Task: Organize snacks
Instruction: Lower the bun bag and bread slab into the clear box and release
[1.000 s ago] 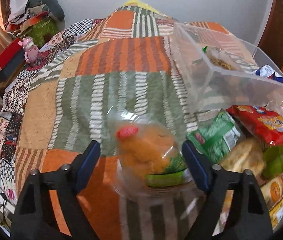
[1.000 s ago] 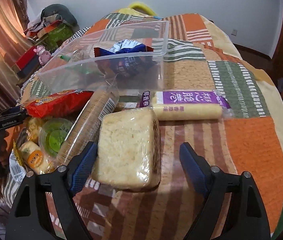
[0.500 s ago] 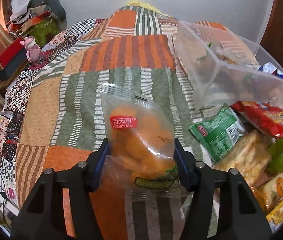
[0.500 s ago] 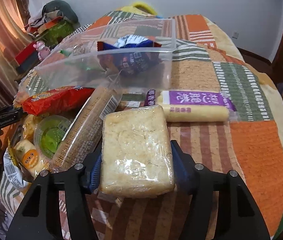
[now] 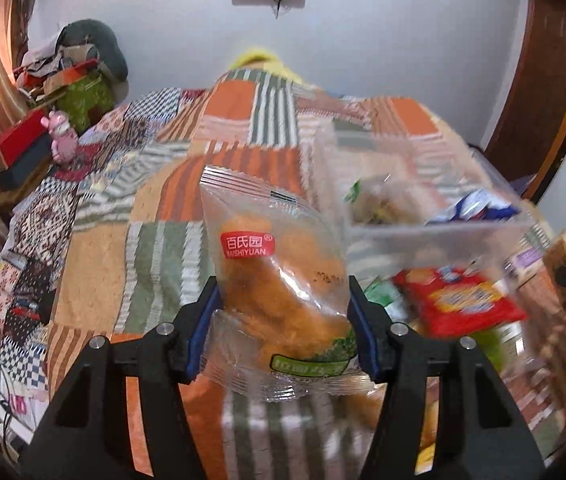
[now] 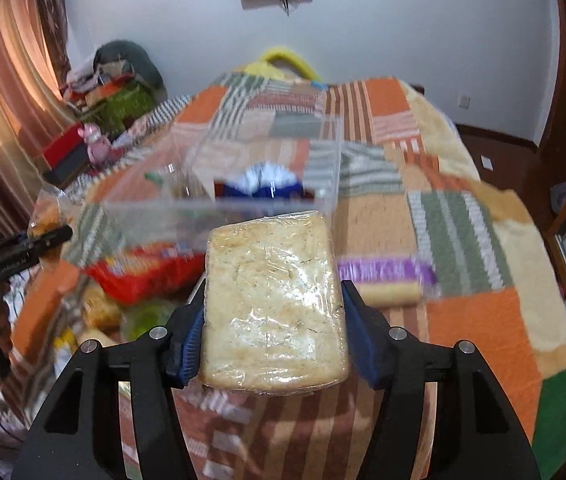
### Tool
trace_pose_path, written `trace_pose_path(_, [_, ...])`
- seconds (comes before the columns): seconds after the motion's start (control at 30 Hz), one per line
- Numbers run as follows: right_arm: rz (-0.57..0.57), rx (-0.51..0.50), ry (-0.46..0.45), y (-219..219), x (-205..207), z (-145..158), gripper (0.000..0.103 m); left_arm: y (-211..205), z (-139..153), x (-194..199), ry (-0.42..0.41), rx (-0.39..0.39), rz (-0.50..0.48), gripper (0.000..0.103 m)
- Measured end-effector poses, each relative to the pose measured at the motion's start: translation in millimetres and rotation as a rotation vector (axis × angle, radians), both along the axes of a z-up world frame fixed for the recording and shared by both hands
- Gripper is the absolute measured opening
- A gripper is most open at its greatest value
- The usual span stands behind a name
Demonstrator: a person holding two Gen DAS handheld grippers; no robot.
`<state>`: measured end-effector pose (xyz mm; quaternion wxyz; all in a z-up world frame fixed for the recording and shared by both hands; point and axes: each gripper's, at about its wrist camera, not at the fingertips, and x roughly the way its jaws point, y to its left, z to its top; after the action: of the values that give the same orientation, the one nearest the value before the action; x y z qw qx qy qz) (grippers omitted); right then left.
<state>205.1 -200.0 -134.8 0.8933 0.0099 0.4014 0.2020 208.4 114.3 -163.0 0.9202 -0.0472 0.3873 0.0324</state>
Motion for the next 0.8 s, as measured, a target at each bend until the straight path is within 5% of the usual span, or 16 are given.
trace_pose_path(0.37, [0.018, 0.029, -0.112, 22.2, 30.2, 33.0, 0.057, -38.0, 36.2, 29.4, -0.096, -0.033, -0.074, 0.059])
trace_pose_path(0.8, [0.065, 0.031, -0.074, 65.9, 77.7, 18.3, 0.057, -64.4, 20.5, 86.9, -0.05, -0.034, -0.115, 0.059])
